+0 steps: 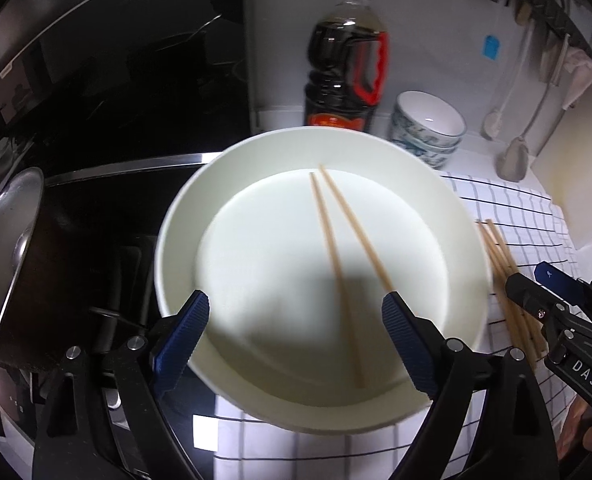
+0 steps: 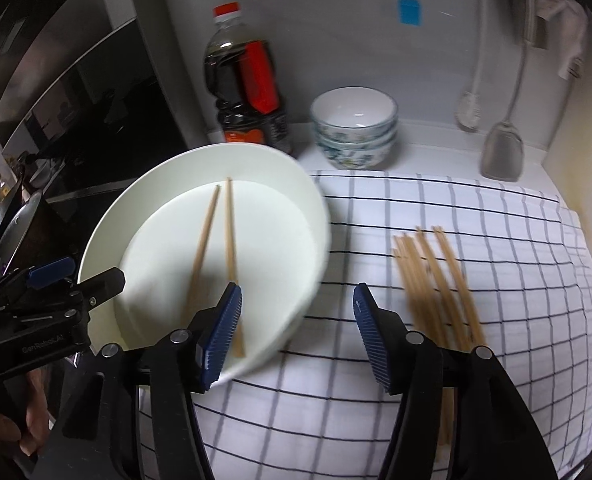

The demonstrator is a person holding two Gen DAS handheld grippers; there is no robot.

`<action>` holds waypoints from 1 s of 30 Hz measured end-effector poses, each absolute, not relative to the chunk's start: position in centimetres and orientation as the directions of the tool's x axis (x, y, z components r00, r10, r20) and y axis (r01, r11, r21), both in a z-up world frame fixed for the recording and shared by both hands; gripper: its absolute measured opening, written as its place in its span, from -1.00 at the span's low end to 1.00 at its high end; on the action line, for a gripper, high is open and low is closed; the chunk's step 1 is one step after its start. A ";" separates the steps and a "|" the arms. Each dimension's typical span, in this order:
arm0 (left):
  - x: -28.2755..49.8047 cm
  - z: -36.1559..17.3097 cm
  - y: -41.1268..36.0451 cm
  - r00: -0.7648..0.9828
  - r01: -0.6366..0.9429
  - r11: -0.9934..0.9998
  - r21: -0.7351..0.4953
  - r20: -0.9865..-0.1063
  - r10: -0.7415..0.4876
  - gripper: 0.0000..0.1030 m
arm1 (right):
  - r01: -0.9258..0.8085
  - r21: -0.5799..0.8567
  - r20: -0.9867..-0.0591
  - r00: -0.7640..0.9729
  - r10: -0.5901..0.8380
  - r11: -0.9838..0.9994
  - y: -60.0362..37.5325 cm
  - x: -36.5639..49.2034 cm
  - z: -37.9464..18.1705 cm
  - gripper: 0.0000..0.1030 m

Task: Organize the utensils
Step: 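Withdraw both open tools from the bowl back over the chopstick row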

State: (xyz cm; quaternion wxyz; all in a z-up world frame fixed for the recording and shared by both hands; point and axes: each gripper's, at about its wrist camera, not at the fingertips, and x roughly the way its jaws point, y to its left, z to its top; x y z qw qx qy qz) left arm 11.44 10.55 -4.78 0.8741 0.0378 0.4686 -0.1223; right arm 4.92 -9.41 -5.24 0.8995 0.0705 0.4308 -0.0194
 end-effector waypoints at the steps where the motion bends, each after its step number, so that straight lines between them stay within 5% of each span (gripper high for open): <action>1: 11.2 -4.6 10.1 0.529 0.252 0.966 -0.051 -0.829 -0.182 0.69 | 0.099 0.111 -0.778 0.627 0.024 0.989 -9.9 4.7 -5.3 0.09; 19: 5.1 -3.3 -0.3 0.536 0.195 0.980 -0.038 -0.832 -0.139 0.87 | 0.114 0.131 -0.781 0.624 0.032 0.985 -23.3 -1.9 -5.4 0.40; 30: 2.2 -5.5 -6.8 0.531 0.147 0.989 0.015 -0.845 -0.066 0.88 | 0.071 0.115 -0.792 0.609 0.049 0.991 -29.9 -3.6 -8.8 0.41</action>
